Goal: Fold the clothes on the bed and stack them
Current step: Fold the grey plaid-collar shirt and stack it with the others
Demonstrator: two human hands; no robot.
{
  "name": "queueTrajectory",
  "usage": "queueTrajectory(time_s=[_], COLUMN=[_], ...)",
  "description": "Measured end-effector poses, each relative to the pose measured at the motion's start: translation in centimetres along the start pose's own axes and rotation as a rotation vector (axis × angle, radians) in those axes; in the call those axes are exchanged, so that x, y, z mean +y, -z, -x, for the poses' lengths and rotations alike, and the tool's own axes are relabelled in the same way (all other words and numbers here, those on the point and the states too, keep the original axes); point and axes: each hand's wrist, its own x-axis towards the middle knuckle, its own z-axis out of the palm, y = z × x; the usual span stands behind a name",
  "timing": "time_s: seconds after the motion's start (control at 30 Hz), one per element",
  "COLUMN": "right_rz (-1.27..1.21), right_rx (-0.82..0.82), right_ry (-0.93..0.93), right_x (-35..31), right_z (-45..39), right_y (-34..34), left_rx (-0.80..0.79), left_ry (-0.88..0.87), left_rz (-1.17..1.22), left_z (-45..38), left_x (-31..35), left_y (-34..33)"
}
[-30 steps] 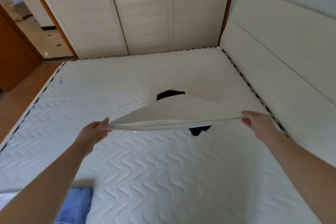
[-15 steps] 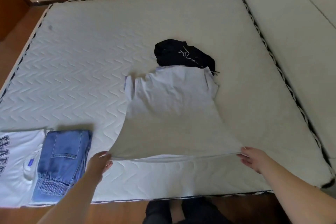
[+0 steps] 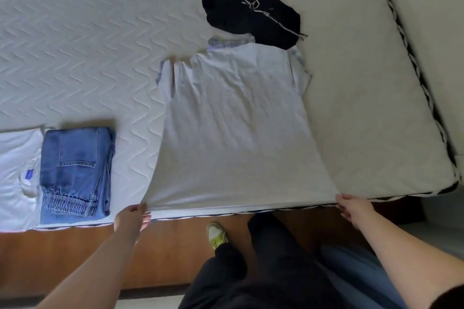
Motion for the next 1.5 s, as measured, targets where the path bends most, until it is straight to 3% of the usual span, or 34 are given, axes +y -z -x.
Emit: queueTrajectory(time_s=[0.13,0.43,0.77,1.0,1.2,1.5], right_rz=[0.032,0.17,0.217,0.246,0.415,0.502], right_rx=[0.034,0.18,0.154,-0.038,-0.22,-0.313], right_ry=[0.023,0.115,0.05,0.228,0.335,0.447], right_x=[3.0,7.2,6.4,1.3,-5.2,-14.2], right_z=[-0.7,-3.5,-3.3,-0.7,0.9,2.4], right_y=[-0.4,-1.4,-3.1,-7.5,-11.8,-19.1], left_rx=[0.028,-0.068,-0.042,-0.065,-0.125,-0.154], left_ry=[-0.029,-0.012,-0.002,-0.12,-0.256,-0.413], left_rz=[-0.088,-0.215,-0.393,-0.417,-0.58,-0.538], left_z=[-1.4,-2.8,-0.7,0.8,1.7,-0.8], left_x=[-2.9,-7.6,-5.5,-0.1,5.9,15.1], left_y=[0.1,-0.6,-1.8,-2.2,-4.5,-9.1])
